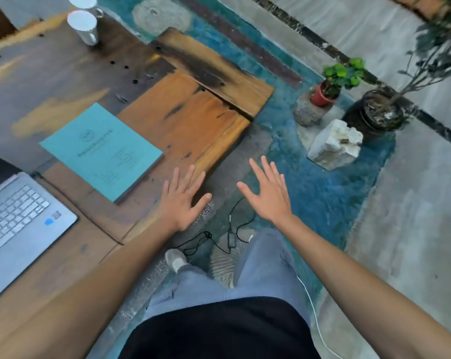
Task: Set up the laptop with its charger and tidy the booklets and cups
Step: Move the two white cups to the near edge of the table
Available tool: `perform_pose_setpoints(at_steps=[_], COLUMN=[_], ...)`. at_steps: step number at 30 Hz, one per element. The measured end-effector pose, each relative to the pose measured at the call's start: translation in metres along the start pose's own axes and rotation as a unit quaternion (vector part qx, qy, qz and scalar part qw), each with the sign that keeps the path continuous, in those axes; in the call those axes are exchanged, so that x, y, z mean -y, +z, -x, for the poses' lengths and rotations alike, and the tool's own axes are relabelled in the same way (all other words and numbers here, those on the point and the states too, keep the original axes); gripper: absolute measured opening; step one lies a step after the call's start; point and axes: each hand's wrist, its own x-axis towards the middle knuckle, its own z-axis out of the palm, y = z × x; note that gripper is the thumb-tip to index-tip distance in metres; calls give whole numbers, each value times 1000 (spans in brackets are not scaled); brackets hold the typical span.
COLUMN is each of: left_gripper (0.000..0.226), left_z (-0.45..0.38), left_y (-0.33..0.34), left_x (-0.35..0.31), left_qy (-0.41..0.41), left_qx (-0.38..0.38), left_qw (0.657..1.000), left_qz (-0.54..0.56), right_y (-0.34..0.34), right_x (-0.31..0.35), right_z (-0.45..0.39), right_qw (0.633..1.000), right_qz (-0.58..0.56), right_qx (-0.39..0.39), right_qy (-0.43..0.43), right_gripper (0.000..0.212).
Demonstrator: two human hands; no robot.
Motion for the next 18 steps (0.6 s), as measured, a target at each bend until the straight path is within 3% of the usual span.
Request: perform_pose_setpoints(at_steps=[14, 18], left_gripper=[66, 75], left_z=[23, 26], left_y=[72, 98], left_x=[-132, -190], left_qy=[32, 58], left_qx=[16, 22], left_qw=[995, 991], left_qz=[-92, -116], right_y=[-21, -39], right_x=[-146, -200], right_z=[77, 118], right_qw=[999, 997], right_qz=[-25, -33], right_qx=[5, -7], right_qy=[34, 64], right_gripper=[82, 83])
